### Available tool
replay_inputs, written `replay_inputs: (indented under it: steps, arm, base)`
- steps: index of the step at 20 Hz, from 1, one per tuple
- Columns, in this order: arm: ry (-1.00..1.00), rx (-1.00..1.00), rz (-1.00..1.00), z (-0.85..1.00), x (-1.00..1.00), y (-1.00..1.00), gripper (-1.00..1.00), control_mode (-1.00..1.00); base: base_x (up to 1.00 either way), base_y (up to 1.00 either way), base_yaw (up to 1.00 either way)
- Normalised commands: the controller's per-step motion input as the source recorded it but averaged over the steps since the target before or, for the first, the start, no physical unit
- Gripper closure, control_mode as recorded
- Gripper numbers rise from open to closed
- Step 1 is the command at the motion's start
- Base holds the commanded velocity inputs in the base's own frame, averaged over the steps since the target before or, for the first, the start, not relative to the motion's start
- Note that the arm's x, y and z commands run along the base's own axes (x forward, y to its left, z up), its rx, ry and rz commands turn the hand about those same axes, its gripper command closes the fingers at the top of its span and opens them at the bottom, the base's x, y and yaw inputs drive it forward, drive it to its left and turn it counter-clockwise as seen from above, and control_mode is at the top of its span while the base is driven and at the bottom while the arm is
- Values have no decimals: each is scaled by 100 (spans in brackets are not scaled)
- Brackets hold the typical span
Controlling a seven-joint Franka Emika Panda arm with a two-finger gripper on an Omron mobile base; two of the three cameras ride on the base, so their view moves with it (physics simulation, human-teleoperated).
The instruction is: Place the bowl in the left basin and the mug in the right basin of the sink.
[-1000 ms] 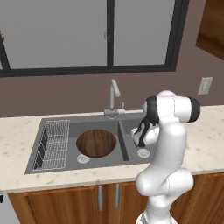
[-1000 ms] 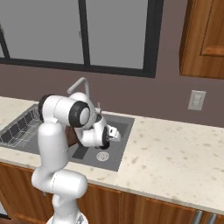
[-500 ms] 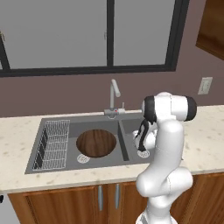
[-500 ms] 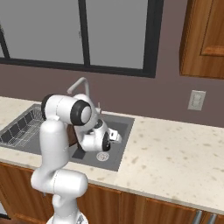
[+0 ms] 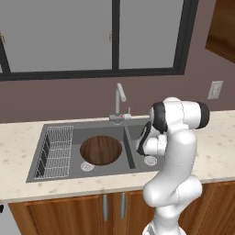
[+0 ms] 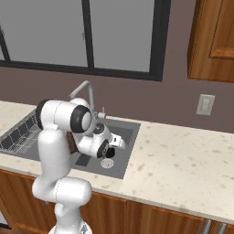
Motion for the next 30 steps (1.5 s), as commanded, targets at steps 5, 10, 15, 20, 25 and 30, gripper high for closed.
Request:
replay_inputs:
  steps: [5,10,15,20,25,30]
  arm:
    - [11,11,0,92,0,-5,-100,-100]
    - [9,10,0,77,-4,0,-100,-100]
    - [23,5,-1,70,-1,0,-100,-100]
    - [24,-3,-2,37,-8,2,-100,-100]
    - [2,-1,-1,2,-5,0,-100,-100]
    - [-2,0,0,10,-31,10,-100,-100]
  base:
    - [0,0,0]
    - [0,0,0]
    - [0,0,0]
    - [0,0,0]
    - [0,0,0]
    - [0,0,0]
